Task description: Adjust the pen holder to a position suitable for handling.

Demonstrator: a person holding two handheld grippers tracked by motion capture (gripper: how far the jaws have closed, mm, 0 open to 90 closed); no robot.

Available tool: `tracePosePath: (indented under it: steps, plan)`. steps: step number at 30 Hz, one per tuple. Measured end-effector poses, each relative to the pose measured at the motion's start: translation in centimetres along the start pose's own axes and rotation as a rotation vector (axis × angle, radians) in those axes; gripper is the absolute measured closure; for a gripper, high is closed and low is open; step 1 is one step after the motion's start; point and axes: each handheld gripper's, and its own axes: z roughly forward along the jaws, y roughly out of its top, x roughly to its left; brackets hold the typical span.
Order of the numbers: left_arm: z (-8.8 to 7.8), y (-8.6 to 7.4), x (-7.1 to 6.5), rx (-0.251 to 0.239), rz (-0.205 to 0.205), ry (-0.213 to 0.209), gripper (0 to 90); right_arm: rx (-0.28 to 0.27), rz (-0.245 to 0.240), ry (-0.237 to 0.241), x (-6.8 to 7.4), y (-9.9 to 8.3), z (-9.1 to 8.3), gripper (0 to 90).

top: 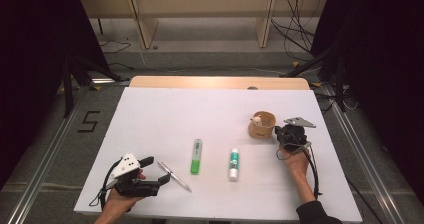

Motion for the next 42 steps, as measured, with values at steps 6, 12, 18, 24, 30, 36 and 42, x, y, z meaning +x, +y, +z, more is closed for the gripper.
tracePosePath:
  steps: [6, 12, 18, 24, 30, 36, 42]
  plan:
    - [0.0, 0.0, 0.0, 0.001, 0.001, 0.0, 11.9, 0.017, 0.016, 0.001, -0.1, 0.0, 0.7, 90.0]
    - [0.0, 0.0, 0.0, 0.0, 0.002, 0.0, 12.0, 0.037, 0.023, -0.006, 0.0, -0.1, 0.9, 90.0]
    - [0.0, 0.1, 0.0, -0.001, 0.004, 0.001, 12.1, 0.068, 0.025, -0.013, 0.3, -0.2, 1.2, 90.0]
    - [0.0, 0.0, 0.0, 0.001, 0.004, 0.003, 12.2, 0.082, 0.028, -0.015, 0.4, -0.3, 1.2, 90.0]
    - [0.0, 0.0, 0.0, 0.003, 0.005, 0.006, 12.2, 0.087, 0.025, -0.026, 0.5, -0.2, 1.3, 90.0]
    - [0.0, 0.0, 0.0, 0.002, 0.005, 0.007, 12.2, 0.093, 0.03, -0.023, 0.6, -0.2, 1.4, 90.0]
    - [0.0, 0.1, -0.1, 0.002, 0.008, 0.008, 12.2, 0.109, 0.029, -0.001, 1.2, -0.2, 1.6, 90.0]
